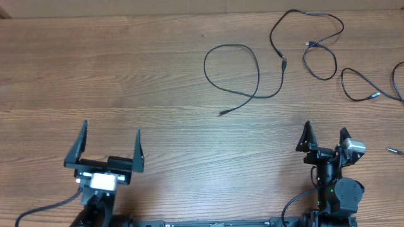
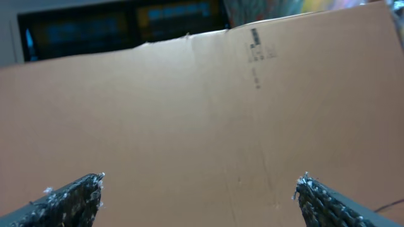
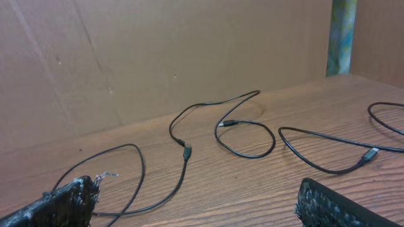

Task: Untangle cables

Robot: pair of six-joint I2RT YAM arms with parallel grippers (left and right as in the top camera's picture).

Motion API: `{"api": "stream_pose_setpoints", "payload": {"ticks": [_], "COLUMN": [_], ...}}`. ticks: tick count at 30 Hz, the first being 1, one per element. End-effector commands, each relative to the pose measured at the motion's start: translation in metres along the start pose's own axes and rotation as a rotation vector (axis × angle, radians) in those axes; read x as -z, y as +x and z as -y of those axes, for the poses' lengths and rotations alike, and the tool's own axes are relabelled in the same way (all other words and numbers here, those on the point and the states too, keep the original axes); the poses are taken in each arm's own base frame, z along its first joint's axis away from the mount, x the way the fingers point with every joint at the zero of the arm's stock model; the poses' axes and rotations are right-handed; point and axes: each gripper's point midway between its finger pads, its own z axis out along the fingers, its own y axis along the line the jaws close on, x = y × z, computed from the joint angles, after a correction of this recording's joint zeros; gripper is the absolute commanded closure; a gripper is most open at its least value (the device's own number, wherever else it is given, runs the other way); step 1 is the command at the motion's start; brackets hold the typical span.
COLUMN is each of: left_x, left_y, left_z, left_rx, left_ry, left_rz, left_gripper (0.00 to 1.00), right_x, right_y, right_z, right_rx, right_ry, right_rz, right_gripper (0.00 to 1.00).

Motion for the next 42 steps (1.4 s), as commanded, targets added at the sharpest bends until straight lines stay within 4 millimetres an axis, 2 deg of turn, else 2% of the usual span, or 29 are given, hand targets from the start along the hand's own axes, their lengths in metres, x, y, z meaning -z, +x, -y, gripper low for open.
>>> {"api": "stream_pose_setpoints", "payload": {"ticks": [1,8,16,20,28,33,36,38,42], "left_x": [0.007,0.011,0.018,0.024,0.041,0.057,0.07,0.072,0.073], "left_y": [-0.004,0.015,0.064,0.098,0.152,0.181,0.196,0.197,0.197], "left_z": [0.014,0.024,0.029,0.033,0.02,0.013,0.001,-0.008,-0.009], "left_rx": [-0.113,-0.138,-0.106,-0.077,-0.203,-0.129,-0.028,0.007,0.009], "left_ry": [0.065,0.113,0.112,0.129,0.071,0.009,-0.109,-0.178,-0.185], "left_rz": [0.045,0.024,-0.076,-0.201,-0.439,-0.583,-0.668,-0.678,-0.679], "left_gripper": [0.0,0.0,0.0,0.01,0.01,0.0,0.0,0.0,0.0], "right_x": [0.0,0.0,0.0,0.0,0.0,0.0,0.0,0.0,0.0], "right_y": [0.001,0.001,0.001,0.001,0.001,0.001,0.001,0.001,0.001], "right_z": [0.004,0.004,0.004,0.004,0.004,0.004,0.004,0.004,0.004], "right_rx": [0.007,0.007,0.007,0.007,0.007,0.007,0.007,0.007,0.007], "right_ry": [0.016,0.016,0.016,0.016,0.016,0.016,0.016,0.016,0.016], "right_rz": [0.007,0.007,0.007,0.007,0.007,0.007,0.007,0.007,0.007], "right_gripper": [0.0,0.0,0.0,0.0,0.0,0.0,0.0,0.0,0.0]}}
